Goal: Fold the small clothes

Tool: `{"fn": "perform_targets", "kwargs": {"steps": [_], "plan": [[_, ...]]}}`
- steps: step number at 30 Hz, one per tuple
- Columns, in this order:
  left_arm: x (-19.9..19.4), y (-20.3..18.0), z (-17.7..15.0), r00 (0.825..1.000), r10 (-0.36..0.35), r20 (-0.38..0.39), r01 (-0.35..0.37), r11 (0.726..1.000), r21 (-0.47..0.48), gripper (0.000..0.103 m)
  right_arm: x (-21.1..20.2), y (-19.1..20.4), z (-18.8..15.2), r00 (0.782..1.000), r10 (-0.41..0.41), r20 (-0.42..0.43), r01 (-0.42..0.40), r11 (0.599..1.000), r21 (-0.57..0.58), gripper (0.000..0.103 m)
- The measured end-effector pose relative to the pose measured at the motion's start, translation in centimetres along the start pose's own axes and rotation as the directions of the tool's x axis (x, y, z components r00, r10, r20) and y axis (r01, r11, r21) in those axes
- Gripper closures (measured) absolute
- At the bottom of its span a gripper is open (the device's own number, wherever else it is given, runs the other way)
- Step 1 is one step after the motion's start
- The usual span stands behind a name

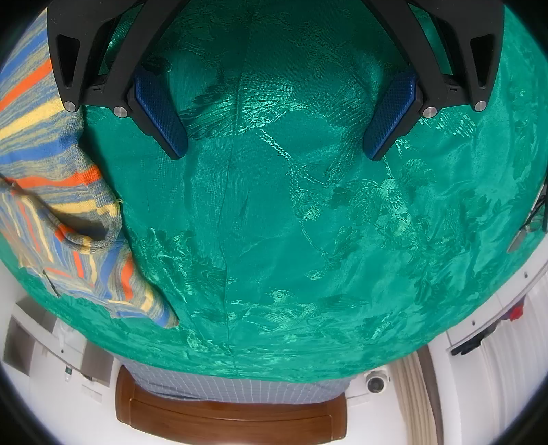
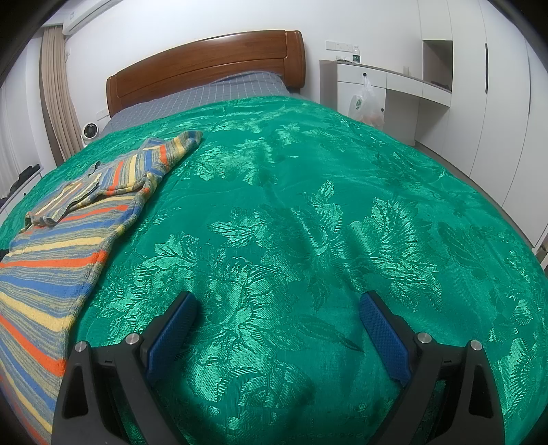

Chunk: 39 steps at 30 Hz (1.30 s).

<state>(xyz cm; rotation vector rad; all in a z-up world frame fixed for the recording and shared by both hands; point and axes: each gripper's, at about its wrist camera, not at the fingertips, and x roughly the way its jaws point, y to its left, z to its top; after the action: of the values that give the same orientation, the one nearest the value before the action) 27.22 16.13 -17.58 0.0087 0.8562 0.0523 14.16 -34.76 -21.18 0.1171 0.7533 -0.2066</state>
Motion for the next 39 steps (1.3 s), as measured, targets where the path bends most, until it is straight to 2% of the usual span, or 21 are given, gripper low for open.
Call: {"fn": "perform_targets", "kwargs": {"steps": [39], "plan": [[-0.01, -0.02, -0.01, 1.0, 0.001, 0.002, -0.001, 1.0, -0.002, 0.0, -0.11, -0.08, -0.02, 1.0, 0.006, 0.007, -0.006, 1.0, 0.004, 0.007]]}}
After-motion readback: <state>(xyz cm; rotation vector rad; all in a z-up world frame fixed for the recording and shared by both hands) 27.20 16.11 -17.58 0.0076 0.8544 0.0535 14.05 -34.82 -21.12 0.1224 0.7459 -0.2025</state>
